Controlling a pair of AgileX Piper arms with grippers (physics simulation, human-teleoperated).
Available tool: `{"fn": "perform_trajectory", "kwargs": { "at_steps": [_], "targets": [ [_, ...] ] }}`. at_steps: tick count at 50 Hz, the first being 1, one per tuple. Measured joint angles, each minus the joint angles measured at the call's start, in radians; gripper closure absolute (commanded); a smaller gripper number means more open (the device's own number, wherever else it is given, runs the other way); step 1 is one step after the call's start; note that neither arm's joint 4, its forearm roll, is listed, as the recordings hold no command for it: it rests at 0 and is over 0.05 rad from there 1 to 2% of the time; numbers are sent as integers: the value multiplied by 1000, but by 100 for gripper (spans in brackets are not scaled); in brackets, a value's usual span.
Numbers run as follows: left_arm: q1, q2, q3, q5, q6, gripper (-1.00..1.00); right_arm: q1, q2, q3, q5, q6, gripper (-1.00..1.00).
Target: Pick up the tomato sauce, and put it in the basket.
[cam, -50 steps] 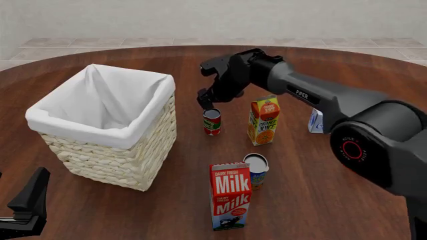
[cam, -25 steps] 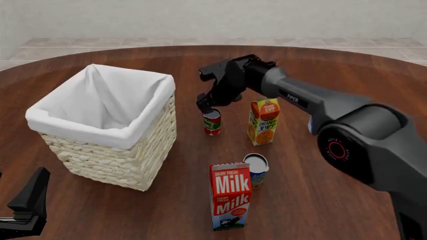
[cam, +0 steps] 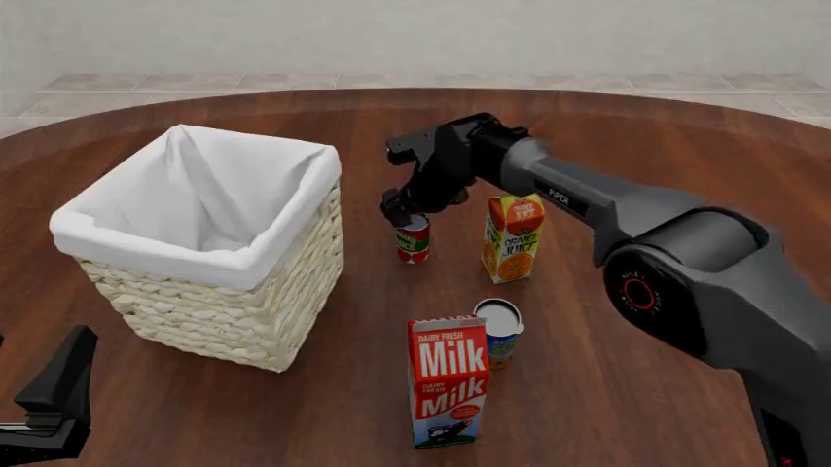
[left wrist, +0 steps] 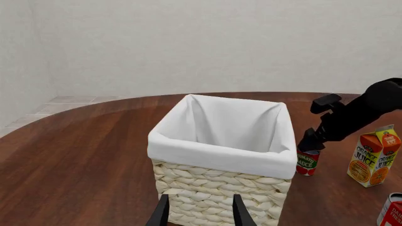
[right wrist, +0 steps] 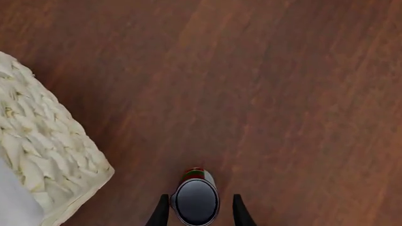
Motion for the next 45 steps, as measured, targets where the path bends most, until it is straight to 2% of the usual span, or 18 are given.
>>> {"fn": "perform_trajectory", "kwargs": {
  "at_steps": [20, 45],
  "targets": [
    [0, 0, 0, 0, 0, -100, 9, 35, -24, 21, 32, -100],
    [0, 0, 0, 0, 0, -100, 8, 75, -46, 29, 47, -100]
  ]
}}
